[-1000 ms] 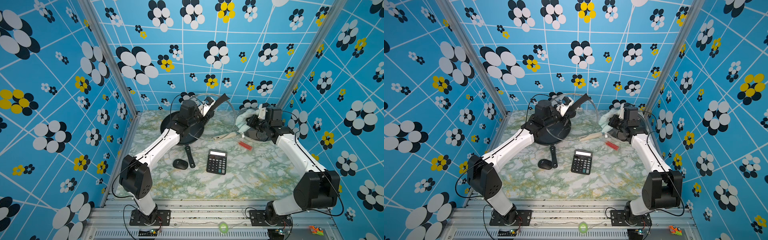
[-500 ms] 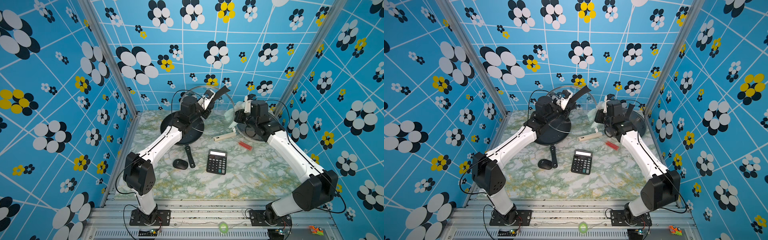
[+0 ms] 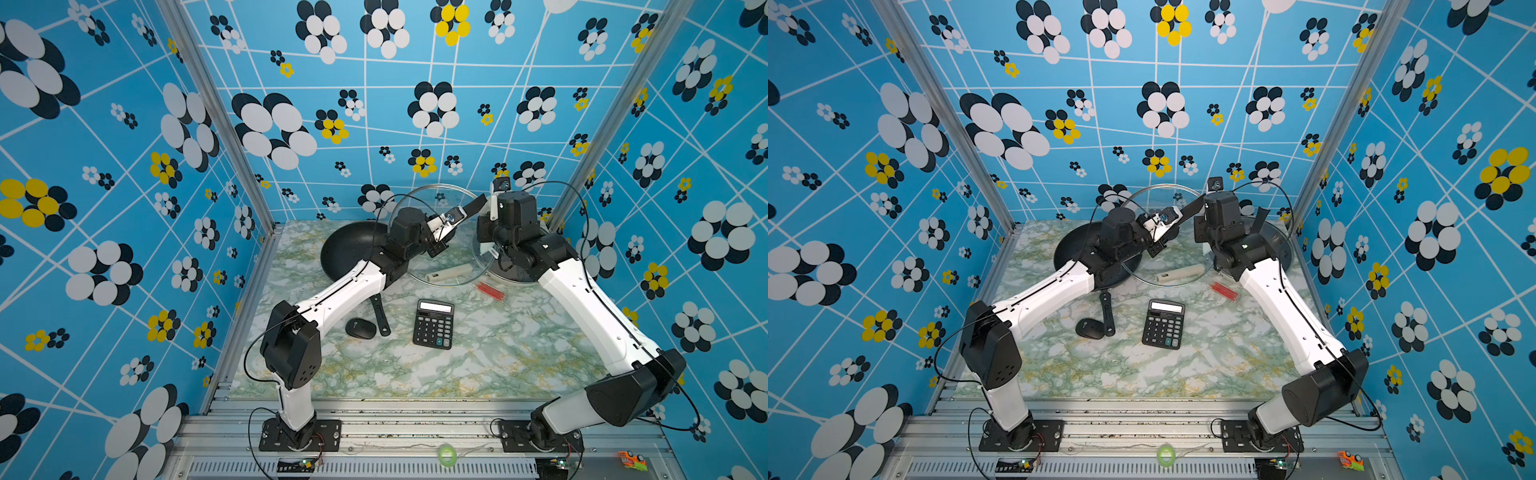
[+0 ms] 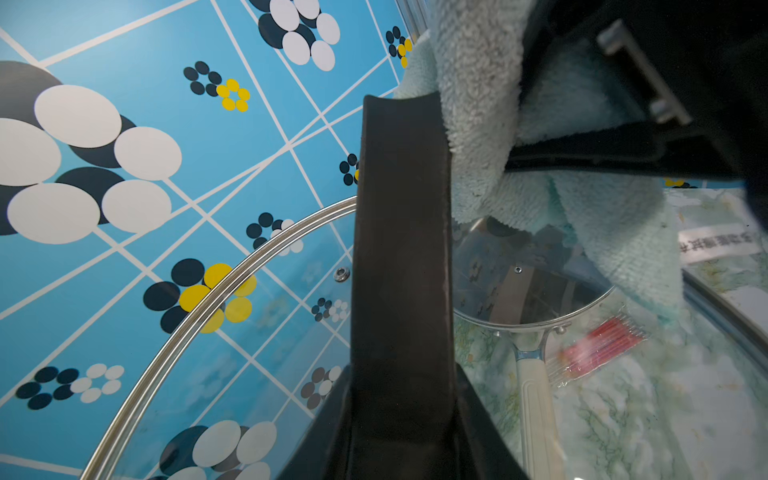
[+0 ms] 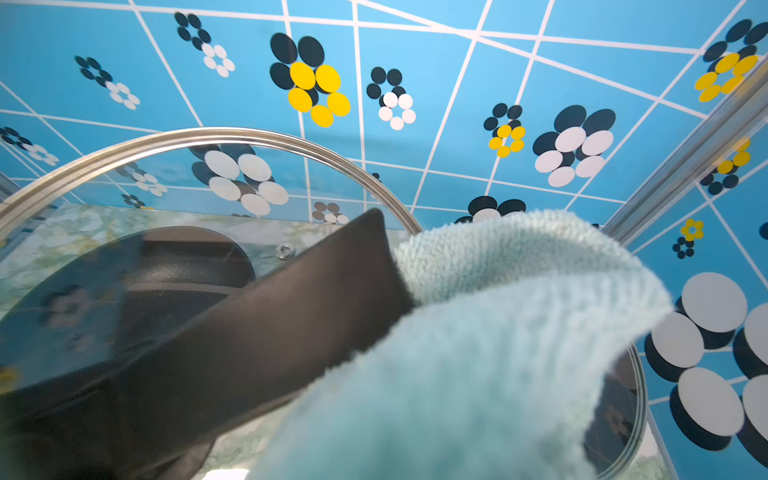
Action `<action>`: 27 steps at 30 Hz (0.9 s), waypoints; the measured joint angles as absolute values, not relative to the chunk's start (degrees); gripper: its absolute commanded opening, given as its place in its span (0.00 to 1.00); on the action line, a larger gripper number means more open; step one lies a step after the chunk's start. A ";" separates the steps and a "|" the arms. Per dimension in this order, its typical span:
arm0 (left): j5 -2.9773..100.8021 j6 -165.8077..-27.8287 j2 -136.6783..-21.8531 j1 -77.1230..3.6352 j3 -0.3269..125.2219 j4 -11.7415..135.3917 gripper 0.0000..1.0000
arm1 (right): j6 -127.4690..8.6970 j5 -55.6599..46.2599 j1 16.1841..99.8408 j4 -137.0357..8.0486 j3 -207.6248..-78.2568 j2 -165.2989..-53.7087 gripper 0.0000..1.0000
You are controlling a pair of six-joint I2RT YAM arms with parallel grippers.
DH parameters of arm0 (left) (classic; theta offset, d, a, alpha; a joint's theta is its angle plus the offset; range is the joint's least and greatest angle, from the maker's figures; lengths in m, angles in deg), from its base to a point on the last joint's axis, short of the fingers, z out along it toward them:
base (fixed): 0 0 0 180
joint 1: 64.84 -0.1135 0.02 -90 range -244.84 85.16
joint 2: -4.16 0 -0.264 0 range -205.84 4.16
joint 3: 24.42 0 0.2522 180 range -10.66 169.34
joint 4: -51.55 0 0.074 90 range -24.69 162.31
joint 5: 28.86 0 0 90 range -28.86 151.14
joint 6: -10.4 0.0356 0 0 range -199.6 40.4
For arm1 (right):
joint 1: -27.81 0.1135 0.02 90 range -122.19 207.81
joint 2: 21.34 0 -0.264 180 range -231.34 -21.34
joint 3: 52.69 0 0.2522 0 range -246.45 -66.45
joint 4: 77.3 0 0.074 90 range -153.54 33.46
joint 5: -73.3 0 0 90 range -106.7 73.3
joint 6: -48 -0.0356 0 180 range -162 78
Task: Wipe the pot lid with a cloth
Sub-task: Wipe the pot lid.
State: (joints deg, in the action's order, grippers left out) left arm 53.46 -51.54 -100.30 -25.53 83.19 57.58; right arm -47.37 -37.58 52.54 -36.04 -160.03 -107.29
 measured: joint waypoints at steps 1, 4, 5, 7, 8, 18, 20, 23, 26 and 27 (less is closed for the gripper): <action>53.48 -52.00 -100.30 -25.73 83.19 57.56 0.00 | -48.00 -36.16 52.54 -37.11 -159.11 -107.07 0.00; 53.44 -54.39 -100.30 -26.39 83.27 57.54 0.00 | -50.93 -30.98 52.54 -39.84 -156.16 -107.49 0.00; 53.44 -55.26 -100.30 -26.60 83.27 57.52 0.00 | -52.11 -29.41 52.54 -40.82 -155.20 -107.82 0.00; 53.63 -57.71 -100.32 -27.00 83.27 57.58 0.00 | -55.17 -25.98 52.54 -43.66 -153.08 -108.95 0.00; 53.90 -58.80 -100.43 -27.13 83.27 57.69 0.00 | -56.48 -24.80 52.54 -44.73 -152.47 -109.52 0.00; 63.01 -66.39 -105.37 -27.83 87.23 57.84 0.00 | -63.50 -13.58 54.03 -50.79 -151.90 -112.69 0.00; 66.20 -66.52 -106.71 -27.98 88.85 57.73 0.00 | -63.89 -11.42 54.66 -50.85 -151.99 -112.91 0.00; 70.73 -66.52 -108.61 -28.64 91.27 56.79 0.00 | -63.93 -8.51 56.50 -50.05 -151.99 -112.93 0.00; 74.00 -66.56 -109.20 -29.93 92.93 55.59 0.00 | -63.96 -4.80 57.39 -48.76 -151.99 -113.06 0.00; 74.81 -66.58 -109.28 -30.41 93.59 55.35 0.00 | -64.00 -3.44 57.85 -48.84 -151.99 -113.15 0.00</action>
State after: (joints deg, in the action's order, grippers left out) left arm 74.81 -66.58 -109.28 -30.41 93.59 55.35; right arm -64.00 -3.44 57.85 -48.84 -151.99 -113.15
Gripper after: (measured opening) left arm 0.336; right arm 0.064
